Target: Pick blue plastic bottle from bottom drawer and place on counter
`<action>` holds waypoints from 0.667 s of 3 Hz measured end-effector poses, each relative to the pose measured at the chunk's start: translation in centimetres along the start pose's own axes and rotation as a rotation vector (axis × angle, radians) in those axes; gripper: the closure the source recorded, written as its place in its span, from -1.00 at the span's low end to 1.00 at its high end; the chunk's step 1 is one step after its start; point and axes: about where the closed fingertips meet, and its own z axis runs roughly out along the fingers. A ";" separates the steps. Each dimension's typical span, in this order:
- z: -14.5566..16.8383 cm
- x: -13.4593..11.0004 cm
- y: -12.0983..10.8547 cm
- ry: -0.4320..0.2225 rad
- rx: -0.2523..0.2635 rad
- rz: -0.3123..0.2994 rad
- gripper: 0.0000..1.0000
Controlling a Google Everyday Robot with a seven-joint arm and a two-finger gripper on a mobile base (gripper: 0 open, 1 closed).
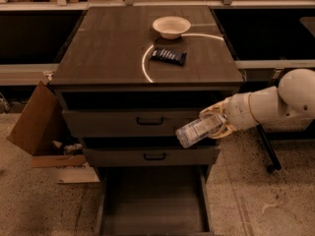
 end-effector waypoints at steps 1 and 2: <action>-5.0 -0.5 -7.1 0.051 0.039 -0.052 1.00; -7.5 -0.9 -10.9 0.084 0.059 -0.072 1.00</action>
Offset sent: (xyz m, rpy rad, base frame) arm 0.0557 -0.0109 0.1819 -0.0608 -0.1658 -0.0527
